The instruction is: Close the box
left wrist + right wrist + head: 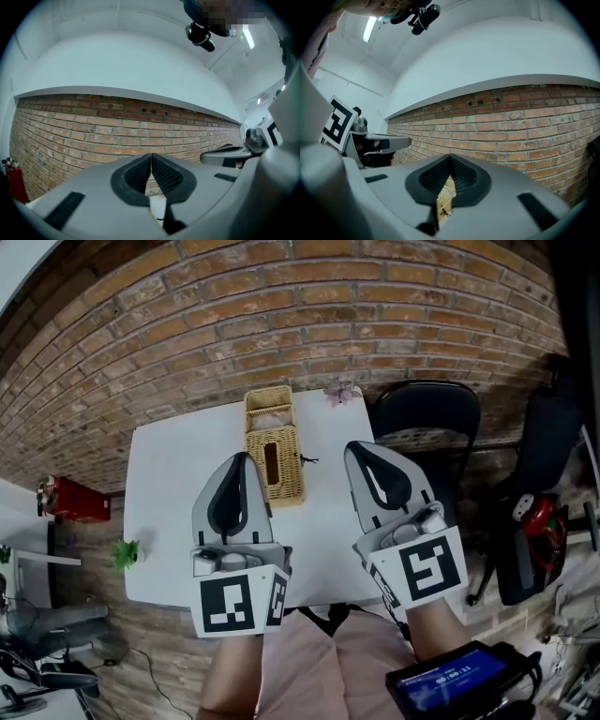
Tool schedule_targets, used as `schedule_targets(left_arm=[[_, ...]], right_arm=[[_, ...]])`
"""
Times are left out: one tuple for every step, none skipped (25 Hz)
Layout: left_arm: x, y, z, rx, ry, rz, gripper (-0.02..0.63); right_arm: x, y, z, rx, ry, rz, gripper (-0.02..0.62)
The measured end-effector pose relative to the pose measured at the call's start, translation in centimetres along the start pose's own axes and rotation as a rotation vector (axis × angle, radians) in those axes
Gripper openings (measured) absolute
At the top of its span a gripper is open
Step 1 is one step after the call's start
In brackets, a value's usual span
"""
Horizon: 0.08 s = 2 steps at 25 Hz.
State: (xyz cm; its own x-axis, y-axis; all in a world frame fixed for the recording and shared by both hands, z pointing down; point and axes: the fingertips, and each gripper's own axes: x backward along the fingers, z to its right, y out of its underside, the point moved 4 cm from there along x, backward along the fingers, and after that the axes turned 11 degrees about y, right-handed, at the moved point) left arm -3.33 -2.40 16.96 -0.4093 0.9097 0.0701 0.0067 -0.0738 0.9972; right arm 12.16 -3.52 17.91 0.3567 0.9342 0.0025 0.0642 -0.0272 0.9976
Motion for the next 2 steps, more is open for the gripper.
schedule_targets(left_arm=[[-0.01, 0.04, -0.03, 0.000, 0.001, -0.001, 0.015], [-0.03, 0.07, -0.07, 0.001, 0.002, -0.001, 0.015]], right_arm=[[-0.04, 0.05, -0.04, 0.003, -0.001, -0.001, -0.002], [-0.07, 0.11, -0.08, 0.007, -0.002, -0.003, -0.002]])
